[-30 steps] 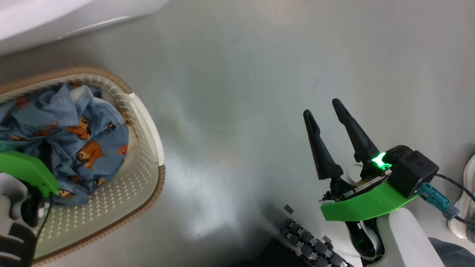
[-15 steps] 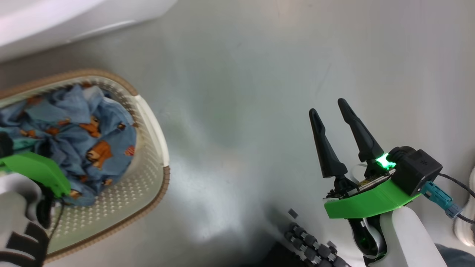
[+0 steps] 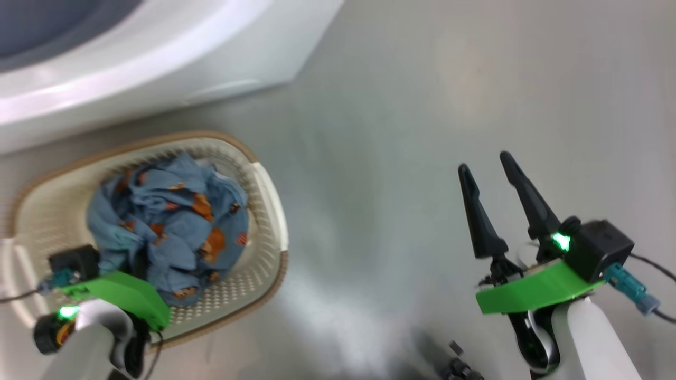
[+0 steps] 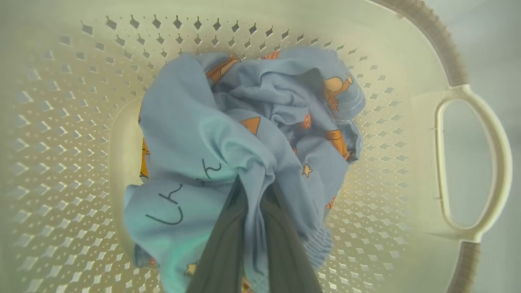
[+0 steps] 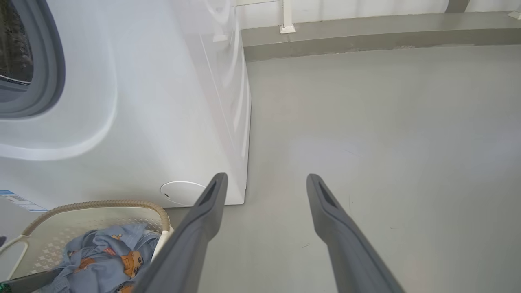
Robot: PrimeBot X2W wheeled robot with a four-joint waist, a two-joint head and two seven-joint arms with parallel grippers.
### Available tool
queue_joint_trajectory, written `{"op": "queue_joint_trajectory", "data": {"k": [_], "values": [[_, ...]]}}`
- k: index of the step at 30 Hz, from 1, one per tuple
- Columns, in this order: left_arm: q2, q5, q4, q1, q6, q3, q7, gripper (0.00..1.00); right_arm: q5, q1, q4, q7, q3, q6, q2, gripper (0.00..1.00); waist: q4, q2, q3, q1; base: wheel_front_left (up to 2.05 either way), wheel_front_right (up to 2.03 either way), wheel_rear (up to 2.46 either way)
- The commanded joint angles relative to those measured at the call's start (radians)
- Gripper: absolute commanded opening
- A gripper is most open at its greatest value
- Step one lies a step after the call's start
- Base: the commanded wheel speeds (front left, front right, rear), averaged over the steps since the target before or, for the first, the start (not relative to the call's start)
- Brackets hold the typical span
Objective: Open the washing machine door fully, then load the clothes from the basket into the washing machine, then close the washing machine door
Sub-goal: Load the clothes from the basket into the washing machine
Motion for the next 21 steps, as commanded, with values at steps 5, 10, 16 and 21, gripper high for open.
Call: {"op": "queue_joint_trajectory", "data": {"k": [5, 10, 16, 21], "values": [[0.003, -0.012, -0.081, 0.096, -0.002, 0.025, -0.021, 0.0, -0.029, 0.078, -0.007, -0.005, -0.01, 0.002, -0.006, 1.0, 0.123, -0.0001, -0.166, 0.0, 0.0, 0.0, 0.0], [-0.018, 0.023, -0.204, 0.181, -0.002, 0.074, -0.022, 0.0, -0.043, 0.119, -0.004, -0.005, -0.033, 0.002, -0.006, 1.0, 0.161, -0.0001, -0.245, 0.0, 0.0, 0.0, 0.0], [-0.049, 0.091, -0.34, 0.286, 0.009, 0.133, -0.022, 0.0, -0.052, 0.17, 0.003, -0.005, -0.052, 0.002, -0.006, 1.0, 0.193, -0.0001, -0.336, 0.0, 0.0, 0.0, 0.0], [-0.074, 0.149, -0.437, 0.374, 0.018, 0.17, -0.022, 0.0, -0.06, 0.218, 0.004, -0.005, -0.07, 0.002, -0.006, 1.0, 0.208, -0.0001, -0.41, 0.0, 0.0, 0.0, 0.0]]}}
